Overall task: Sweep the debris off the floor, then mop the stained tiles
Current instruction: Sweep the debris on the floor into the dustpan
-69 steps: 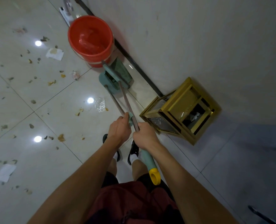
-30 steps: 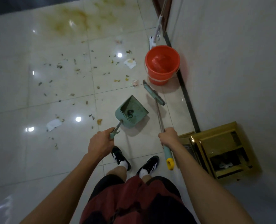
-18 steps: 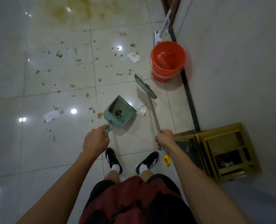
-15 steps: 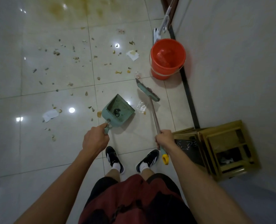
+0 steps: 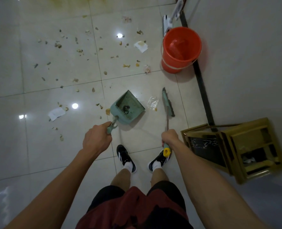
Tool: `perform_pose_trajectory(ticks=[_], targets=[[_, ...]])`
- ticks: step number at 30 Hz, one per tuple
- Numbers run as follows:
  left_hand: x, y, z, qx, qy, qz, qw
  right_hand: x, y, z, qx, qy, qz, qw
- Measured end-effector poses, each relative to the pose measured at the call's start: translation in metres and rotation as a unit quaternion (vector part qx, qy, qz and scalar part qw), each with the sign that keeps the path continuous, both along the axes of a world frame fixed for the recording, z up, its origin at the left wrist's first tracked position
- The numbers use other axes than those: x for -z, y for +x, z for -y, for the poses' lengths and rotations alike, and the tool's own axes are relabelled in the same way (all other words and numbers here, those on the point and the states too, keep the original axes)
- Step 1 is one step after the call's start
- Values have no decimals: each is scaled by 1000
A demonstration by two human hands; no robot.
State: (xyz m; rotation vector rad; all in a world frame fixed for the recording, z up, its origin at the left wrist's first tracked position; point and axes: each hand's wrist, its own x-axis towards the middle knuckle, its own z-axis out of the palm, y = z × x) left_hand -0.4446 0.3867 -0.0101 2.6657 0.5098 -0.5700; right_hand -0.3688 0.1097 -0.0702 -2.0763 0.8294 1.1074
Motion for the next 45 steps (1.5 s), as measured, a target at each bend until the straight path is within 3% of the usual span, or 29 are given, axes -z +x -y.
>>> perform_pose_trajectory(ticks=[9, 15, 24, 31, 45], targets=[[0, -17, -59, -34, -4, -19, 999, 7, 3, -108, 12, 70, -21, 997], [-9, -36, -94, -113, -4, -24, 993, 15, 7, -179, 33, 126, -28, 991], [-14, -80, -127, -218, 3, -30, 976, 23, 19, -234, -38, 163, -62, 984], [-17, -103, -105, -304, 24, -16, 952, 9, 17, -222, -111, 197, -33, 973], [-28, -139, 28, -430, 18, -2, 903, -59, 51, -114, -348, 192, -36, 917]])
